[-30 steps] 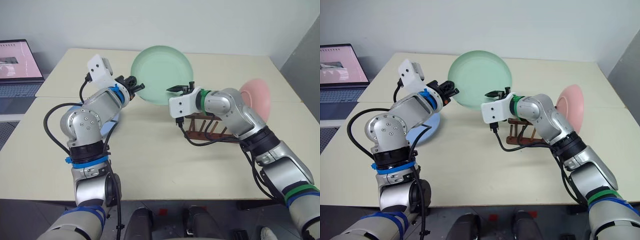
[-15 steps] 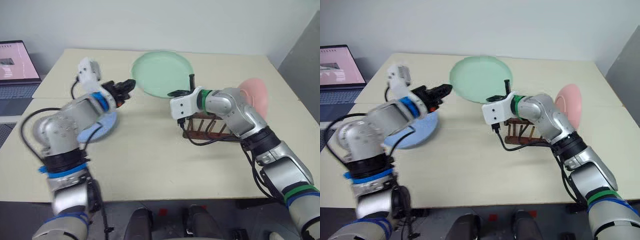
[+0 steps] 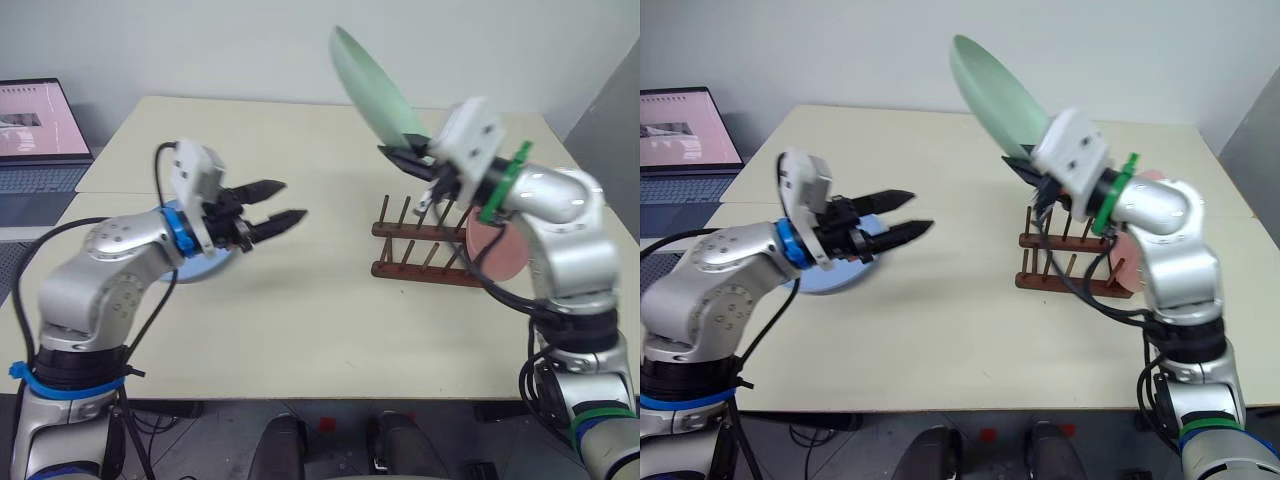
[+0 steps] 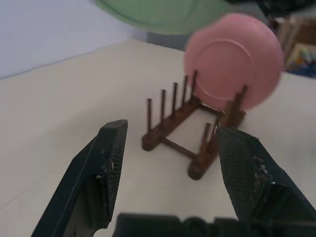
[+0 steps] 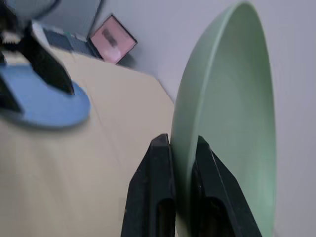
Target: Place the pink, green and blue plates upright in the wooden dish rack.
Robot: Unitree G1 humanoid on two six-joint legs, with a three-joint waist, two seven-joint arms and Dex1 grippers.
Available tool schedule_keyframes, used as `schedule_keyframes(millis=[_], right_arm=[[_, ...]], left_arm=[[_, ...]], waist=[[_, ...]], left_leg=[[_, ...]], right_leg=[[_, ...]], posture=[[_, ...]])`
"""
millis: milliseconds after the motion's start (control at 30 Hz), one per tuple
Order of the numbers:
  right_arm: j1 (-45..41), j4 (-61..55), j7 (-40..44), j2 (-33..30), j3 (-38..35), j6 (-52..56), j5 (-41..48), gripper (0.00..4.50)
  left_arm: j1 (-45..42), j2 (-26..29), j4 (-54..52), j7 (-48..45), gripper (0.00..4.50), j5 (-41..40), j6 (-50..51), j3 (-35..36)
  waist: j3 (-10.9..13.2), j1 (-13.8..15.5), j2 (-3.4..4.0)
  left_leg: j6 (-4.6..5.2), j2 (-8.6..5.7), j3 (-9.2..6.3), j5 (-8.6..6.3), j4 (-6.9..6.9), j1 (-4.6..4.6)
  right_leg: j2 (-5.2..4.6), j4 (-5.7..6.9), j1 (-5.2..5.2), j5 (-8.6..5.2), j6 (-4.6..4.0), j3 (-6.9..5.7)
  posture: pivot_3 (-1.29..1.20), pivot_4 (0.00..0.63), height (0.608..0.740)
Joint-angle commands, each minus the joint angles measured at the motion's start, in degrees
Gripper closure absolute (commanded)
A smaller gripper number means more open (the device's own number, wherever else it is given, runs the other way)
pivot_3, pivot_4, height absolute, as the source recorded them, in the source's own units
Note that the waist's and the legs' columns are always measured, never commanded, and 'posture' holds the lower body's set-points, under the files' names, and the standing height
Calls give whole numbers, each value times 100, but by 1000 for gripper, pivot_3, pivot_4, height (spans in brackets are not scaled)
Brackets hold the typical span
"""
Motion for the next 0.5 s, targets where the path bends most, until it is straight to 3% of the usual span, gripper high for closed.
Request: schedule_keyframes(millis=[33, 133, 300, 500], right_arm=[[103, -821, -488, 129, -1314, 1676, 1304, 4500], [196, -1197, -1045, 461, -2195, 2687, 2054, 4500], [468, -1692, -1983, 1186, -3063, 3734, 2654, 4500], [658, -1955, -2569, 1601, -3456, 4200, 3025, 4500]], left_arm=[[-240, -205, -13, -464, 1412, 352, -687, -341], [-460, -518, 205, -560, 1412, 398, -827, -452], [-580, -803, 276, -798, 1412, 492, -976, -650], [-748, -1005, 407, -977, 1412, 544, -1003, -734]], waist=[[0, 6, 0], [0, 4, 0], [0, -37, 4], [5, -36, 11]], left_leg=[[1, 1, -3, 0, 0, -1], [3, -1, -2, 1, 3, -1], [5, -7, -5, 1, -1, 1], [6, -1, -9, 1, -4, -3]], right_leg=[[0, 0, 2, -1, -1, -2], [3, 3, 1, 0, 1, -1], [19, 1, -4, 13, 28, 9], [46, 3, -7, 7, 32, 2]], posture=[[0, 150, 733], [0, 150, 733], [0, 150, 733], [0, 150, 733]])
